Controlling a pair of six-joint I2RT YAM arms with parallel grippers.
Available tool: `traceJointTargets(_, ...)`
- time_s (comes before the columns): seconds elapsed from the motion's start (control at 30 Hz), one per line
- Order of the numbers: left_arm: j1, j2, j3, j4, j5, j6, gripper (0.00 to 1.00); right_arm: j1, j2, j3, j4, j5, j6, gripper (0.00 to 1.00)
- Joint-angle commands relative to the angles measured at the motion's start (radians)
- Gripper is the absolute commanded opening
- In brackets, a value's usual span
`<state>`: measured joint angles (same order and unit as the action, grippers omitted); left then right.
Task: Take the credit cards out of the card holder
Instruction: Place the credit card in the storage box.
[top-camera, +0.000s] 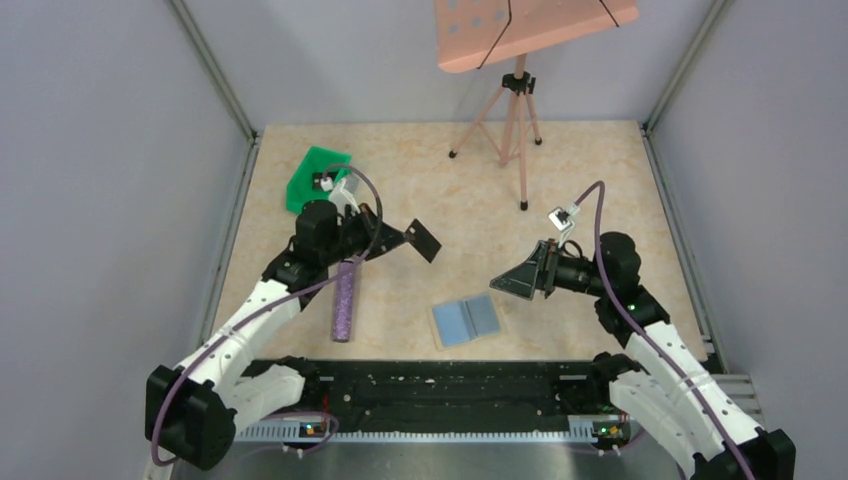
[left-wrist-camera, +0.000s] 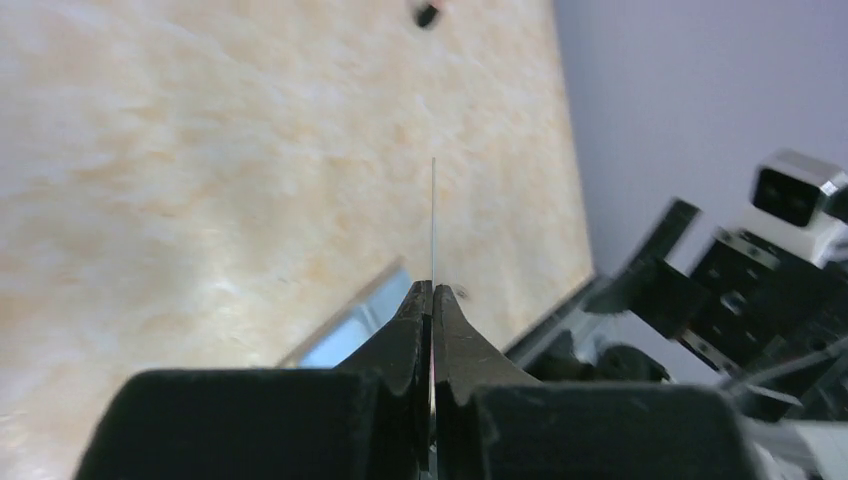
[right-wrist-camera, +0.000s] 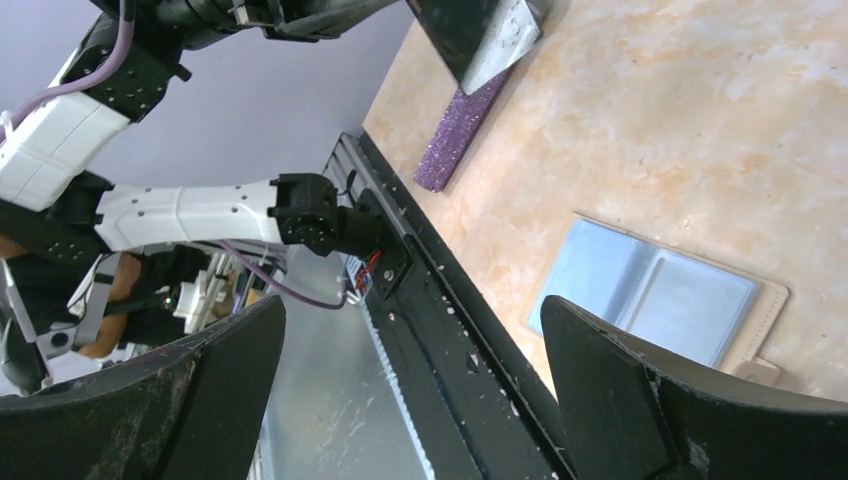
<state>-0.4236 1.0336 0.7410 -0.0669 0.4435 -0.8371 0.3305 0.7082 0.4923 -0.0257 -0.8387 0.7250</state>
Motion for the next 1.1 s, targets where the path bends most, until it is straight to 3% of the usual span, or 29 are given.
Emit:
traceJointTargets(0.0, 0.064, -0.012, 0.064, -0.115, -0.272, 0.168, 0.00, -0.007, -0.023, 0.005, -0.014, 0.062, -0.007, 0.99)
traceJointTargets(0.2, 0.287, -0.006, 0.094, -0.092, -0.334, 0.190, 0.00, -0.007, -0.027, -0.020, 0.004, 0.043, 0.002, 0.99)
traceJointTargets(0.3, 0.343, 0.009, 0.127, -0.073, -0.396, 0.218, 0.00, -0.008, -0.025, -0.025, -0.007, 0.038, -0.012, 0.99)
traceJointTargets(0.57, 0.405, 0.115, 0.159, 0.027, -0.655, 0.254, 0.00, -0.007, -0.030, -0.046, -0.002, 0.022, -0.006, 0.99)
traceJointTargets(0.73, 0.430, 0.199, 0.165, 0.173, -0.729, 0.261, 0.00, -0.007, -0.019, -0.045, -0.010, 0.022, -0.022, 0.99)
traceJointTargets(0.87, 0.447, 0.294, 0.183, 0.292, -0.707, 0.309, 0.00, -0.008, 0.008, -0.044, 0.006, 0.019, -0.023, 0.99)
traceJointTargets(1.07, 0.448, 0.468, 0.301, 0.298, -0.702, 0.461, 0.00, -0.008, 0.060, -0.025, 0.013, 0.016, -0.036, 0.99)
